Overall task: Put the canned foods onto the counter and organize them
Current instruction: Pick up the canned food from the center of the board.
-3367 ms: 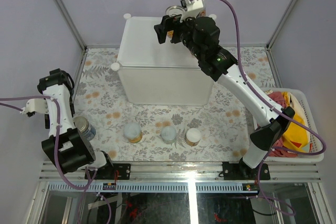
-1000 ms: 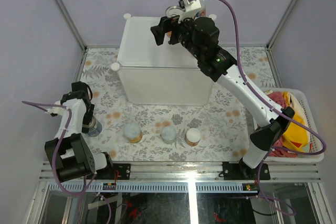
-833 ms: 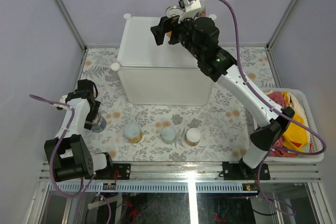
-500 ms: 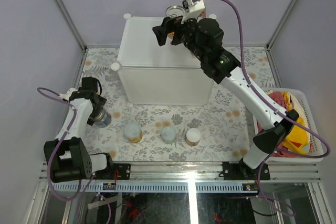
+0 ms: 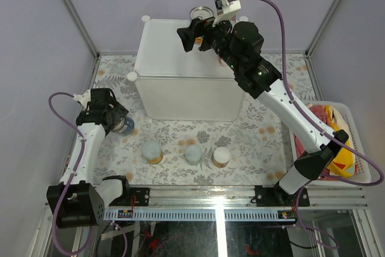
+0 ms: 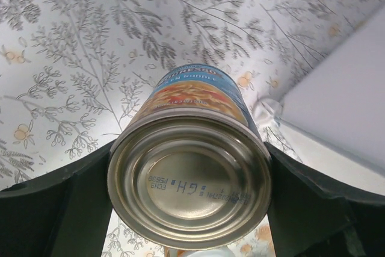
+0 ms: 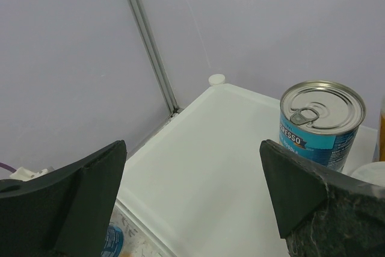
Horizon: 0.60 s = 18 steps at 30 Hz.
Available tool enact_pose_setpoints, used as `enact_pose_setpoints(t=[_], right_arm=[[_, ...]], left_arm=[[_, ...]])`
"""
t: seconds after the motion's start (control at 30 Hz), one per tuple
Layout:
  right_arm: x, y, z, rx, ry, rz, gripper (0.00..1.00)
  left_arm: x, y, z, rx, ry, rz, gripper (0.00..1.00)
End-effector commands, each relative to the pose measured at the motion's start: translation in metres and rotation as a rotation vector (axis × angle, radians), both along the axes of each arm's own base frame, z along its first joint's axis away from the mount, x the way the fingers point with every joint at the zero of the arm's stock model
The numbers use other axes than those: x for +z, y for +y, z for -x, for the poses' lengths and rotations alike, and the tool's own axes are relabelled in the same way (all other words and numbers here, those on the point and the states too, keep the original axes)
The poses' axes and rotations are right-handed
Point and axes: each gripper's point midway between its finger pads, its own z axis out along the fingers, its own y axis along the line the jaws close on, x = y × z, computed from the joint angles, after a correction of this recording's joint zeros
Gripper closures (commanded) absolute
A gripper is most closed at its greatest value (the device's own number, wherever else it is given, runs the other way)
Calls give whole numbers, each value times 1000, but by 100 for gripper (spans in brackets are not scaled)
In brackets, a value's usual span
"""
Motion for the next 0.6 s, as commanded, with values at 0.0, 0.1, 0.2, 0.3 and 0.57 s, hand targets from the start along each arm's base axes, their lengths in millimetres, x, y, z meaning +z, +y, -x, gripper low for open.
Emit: enact_pose_setpoints(t=[0.0, 0.1, 0.2, 0.3, 0.57], right_arm=[[41, -10, 20, 16, -92, -68, 0], [43, -12, 22, 15, -95, -68, 0], [44, -14, 24, 15, -98, -68, 1], [44, -16, 27, 16, -100, -67, 1], [44, -8, 50, 61, -137, -7, 0]], left_arm=[[67, -16, -40, -188, -265, -26, 100], [76, -24, -39, -267, -288, -28, 100], [77, -28, -37, -324, -279, -36, 100], [75, -32, -32, -365, -259, -42, 100], [81, -57, -26, -532, -293, -12, 100]])
